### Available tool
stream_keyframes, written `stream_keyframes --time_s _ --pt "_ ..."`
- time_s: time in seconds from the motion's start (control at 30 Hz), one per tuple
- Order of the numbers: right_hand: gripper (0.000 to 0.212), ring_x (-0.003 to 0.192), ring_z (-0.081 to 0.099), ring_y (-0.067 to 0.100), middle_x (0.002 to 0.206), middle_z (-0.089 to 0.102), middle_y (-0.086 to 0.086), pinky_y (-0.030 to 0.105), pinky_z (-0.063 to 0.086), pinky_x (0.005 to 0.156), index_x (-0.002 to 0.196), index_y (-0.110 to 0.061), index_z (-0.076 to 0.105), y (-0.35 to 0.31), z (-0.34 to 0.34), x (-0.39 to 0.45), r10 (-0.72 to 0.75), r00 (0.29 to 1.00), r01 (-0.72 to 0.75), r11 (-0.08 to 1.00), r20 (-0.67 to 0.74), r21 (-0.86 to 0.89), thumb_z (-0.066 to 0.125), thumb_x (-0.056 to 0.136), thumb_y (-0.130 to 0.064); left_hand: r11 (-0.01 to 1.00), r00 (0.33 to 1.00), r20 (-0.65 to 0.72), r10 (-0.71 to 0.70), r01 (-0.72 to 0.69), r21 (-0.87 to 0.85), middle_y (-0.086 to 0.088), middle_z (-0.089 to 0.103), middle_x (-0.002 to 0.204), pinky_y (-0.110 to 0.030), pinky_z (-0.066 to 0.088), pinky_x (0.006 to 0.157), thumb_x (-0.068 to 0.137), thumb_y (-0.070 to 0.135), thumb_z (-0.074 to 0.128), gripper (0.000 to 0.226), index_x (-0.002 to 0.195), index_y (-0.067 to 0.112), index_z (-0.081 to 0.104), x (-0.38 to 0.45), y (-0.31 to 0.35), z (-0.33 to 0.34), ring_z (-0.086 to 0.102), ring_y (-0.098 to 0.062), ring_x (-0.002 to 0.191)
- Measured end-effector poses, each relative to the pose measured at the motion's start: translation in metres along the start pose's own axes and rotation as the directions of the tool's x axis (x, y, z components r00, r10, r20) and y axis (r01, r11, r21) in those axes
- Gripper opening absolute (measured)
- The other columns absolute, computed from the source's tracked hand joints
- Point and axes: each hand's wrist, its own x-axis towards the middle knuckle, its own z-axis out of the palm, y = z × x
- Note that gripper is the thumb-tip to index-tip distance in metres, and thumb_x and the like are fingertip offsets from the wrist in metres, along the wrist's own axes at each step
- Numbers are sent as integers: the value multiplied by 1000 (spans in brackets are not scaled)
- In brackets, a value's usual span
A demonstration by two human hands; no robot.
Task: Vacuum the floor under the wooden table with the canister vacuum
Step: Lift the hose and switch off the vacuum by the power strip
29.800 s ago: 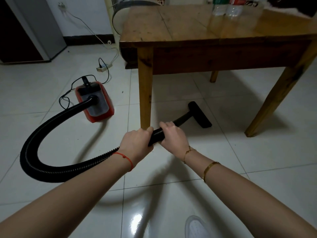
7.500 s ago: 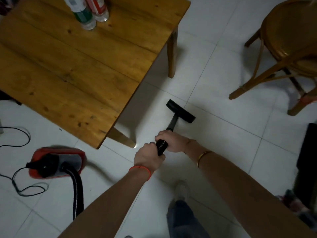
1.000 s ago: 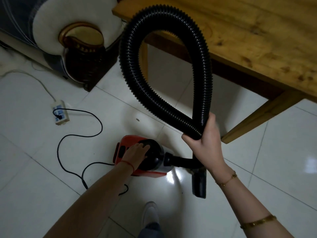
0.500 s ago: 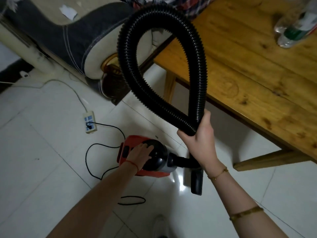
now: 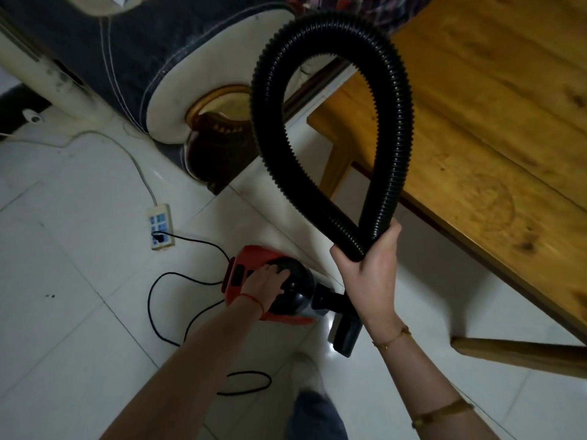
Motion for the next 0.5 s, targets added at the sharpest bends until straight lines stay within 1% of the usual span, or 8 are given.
stream_keyframes --time_s 0.1,0.2,0.27,0.4,0.47,0.5 --pt "66 93 52 16 105 45 3 30 52 73 123 -9 33 14 10 7 42 999 -43 999 -10 -18 76 74 -20 999 1000 13 13 -14 45 -12 41 140 -36 37 100 98 24 48 52 146 18 30 22 -1 5 41 -28 126" --pt "68 96 52 20 107 45 6 40 53 78 124 -9 32 28 15 13 65 998 -65 997 6 -37 75 73 -22 998 999 34 22 -24 59 -12 42 138 -36 38 98 97 23 50 51 145 17 33 38 1 10 42 -28 125" --pt "71 98 52 22 109 45 8 43 53 79 127 -9 31 38 16 18 71 997 -70 997 23 -45 75 73 -22 998 999 41 24 -26 61 -13 42 138 -36 38 98 97 24 50 52 145 18 32 48 3 14 41 -28 125" --pt "76 102 52 22 113 44 8 44 53 81 130 -12 30 48 20 31 43 998 -42 999 38 -24 74 70 -27 999 999 36 19 -20 41 -12 40 141 -37 37 101 97 24 49 53 146 18 31 61 2 22 39 -28 128" --pt "83 108 49 21 117 42 4 41 52 87 133 -12 28 50 22 34 11 999 -10 1000 41 -18 77 68 -27 999 999 21 29 -30 37 -12 39 141 -37 37 102 97 23 48 53 147 18 30 64 2 27 38 -29 129" --pt "87 112 47 19 120 40 2 37 50 91 136 -13 27 51 24 34 -3 999 3 1000 45 -14 79 68 -27 999 999 12 32 -32 41 -12 39 141 -37 36 102 97 23 48 54 147 18 29 64 3 29 38 -29 129"
